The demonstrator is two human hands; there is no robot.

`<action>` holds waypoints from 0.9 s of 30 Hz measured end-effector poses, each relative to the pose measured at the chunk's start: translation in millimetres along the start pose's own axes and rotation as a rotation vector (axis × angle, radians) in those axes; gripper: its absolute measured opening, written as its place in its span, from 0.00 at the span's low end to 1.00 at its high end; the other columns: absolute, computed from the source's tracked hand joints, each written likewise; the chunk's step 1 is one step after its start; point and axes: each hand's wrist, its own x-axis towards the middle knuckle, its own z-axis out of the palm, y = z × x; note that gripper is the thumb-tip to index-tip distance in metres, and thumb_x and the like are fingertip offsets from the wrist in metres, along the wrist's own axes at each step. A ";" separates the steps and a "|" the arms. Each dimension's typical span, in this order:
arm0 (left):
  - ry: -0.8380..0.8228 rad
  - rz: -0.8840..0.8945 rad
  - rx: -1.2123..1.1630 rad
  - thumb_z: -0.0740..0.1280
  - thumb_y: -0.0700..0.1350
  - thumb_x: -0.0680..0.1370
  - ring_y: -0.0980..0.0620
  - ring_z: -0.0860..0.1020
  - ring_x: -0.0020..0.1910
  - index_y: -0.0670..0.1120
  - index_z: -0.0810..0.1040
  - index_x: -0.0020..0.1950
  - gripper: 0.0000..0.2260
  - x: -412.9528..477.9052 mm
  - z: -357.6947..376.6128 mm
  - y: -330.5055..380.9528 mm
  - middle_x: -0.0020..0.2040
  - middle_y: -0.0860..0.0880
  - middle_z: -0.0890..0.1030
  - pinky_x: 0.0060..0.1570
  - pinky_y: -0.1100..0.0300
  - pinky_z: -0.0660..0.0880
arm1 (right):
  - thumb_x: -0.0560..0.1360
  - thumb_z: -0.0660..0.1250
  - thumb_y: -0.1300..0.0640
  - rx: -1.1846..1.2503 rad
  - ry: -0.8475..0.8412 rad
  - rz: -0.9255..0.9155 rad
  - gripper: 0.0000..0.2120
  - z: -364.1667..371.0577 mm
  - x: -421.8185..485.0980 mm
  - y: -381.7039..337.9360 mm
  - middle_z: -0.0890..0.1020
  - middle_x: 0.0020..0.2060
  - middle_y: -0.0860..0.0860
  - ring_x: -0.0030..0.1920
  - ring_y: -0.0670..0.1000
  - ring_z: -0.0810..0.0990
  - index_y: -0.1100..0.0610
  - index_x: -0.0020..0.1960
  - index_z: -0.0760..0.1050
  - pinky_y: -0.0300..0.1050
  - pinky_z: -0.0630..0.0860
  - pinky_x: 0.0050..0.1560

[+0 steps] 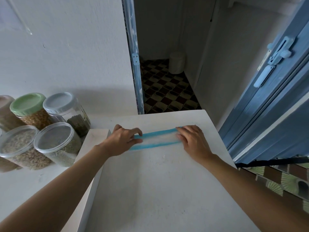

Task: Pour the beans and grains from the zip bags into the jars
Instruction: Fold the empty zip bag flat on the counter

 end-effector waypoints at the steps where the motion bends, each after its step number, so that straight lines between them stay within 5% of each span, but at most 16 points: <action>1: -0.004 -0.008 -0.023 0.63 0.57 0.83 0.55 0.77 0.42 0.55 0.77 0.63 0.12 2.7 -0.5 -1.2 0.44 0.56 0.84 0.62 0.52 0.65 | 0.82 0.64 0.56 0.011 0.003 0.001 0.11 -0.6 0.9 -0.1 0.82 0.51 0.50 0.53 0.53 0.78 0.57 0.59 0.81 0.52 0.74 0.60; 12: 0.003 0.085 0.093 0.63 0.68 0.78 0.57 0.77 0.43 0.57 0.79 0.64 0.21 -7.9 0.4 1.7 0.52 0.58 0.81 0.55 0.55 0.63 | 0.82 0.58 0.52 -0.006 -0.079 -0.044 0.13 -5.9 -1.7 3.7 0.79 0.57 0.49 0.59 0.52 0.75 0.54 0.59 0.79 0.48 0.71 0.64; 20: -0.138 -0.062 0.197 0.66 0.62 0.77 0.53 0.77 0.51 0.53 0.76 0.61 0.19 -2.5 -2.5 27.7 0.52 0.55 0.78 0.58 0.54 0.64 | 0.81 0.64 0.45 0.061 -0.266 -0.111 0.20 -22.9 2.3 21.2 0.77 0.63 0.46 0.63 0.49 0.72 0.53 0.69 0.75 0.46 0.69 0.65; 27: -0.216 -0.116 0.212 0.67 0.56 0.79 0.52 0.75 0.47 0.48 0.73 0.63 0.17 3.5 0.3 45.1 0.56 0.51 0.79 0.55 0.58 0.70 | 0.76 0.72 0.44 0.001 -0.366 -0.179 0.17 -31.5 18.2 19.8 0.78 0.54 0.45 0.54 0.48 0.73 0.54 0.59 0.78 0.46 0.71 0.56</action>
